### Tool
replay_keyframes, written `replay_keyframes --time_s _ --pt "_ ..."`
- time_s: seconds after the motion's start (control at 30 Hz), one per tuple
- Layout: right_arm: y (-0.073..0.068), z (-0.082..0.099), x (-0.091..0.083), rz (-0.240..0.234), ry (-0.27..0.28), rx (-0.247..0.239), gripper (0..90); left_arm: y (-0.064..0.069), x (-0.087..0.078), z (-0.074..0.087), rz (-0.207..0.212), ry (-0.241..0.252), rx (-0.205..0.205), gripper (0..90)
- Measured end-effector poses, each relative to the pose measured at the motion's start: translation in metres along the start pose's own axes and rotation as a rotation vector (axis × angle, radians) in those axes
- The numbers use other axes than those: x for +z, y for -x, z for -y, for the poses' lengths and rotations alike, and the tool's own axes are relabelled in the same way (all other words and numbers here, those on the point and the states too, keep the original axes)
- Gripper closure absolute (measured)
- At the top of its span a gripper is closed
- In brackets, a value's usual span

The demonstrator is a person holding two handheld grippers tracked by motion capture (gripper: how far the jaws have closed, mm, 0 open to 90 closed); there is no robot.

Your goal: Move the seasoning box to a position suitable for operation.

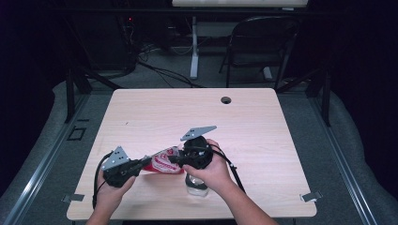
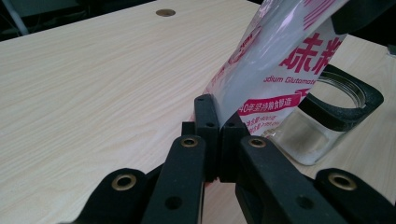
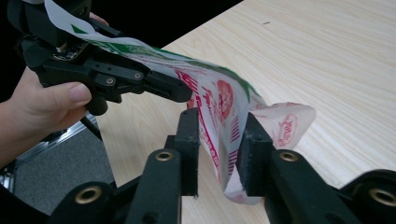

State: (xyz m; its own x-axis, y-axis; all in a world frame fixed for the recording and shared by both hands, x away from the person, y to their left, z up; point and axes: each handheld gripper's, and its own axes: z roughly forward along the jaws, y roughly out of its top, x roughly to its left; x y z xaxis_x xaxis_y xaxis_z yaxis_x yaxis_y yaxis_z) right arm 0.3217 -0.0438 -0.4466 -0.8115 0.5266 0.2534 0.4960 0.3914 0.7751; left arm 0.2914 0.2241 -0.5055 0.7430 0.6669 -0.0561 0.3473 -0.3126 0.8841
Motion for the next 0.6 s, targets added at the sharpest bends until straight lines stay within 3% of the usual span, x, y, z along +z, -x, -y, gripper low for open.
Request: replay_keyframes --time_s 0.37,0.6 --pt "0.0 -0.001 0.012 -0.003 -0.036 0.01 90.0 0.002 -0.003 0.003 -0.001 -0.002 0.0 89.9" --pt "0.0 -0.001 0.014 -0.038 -0.039 0.006 90.0 0.004 -0.006 0.007 -0.001 -0.008 0.002 89.9"
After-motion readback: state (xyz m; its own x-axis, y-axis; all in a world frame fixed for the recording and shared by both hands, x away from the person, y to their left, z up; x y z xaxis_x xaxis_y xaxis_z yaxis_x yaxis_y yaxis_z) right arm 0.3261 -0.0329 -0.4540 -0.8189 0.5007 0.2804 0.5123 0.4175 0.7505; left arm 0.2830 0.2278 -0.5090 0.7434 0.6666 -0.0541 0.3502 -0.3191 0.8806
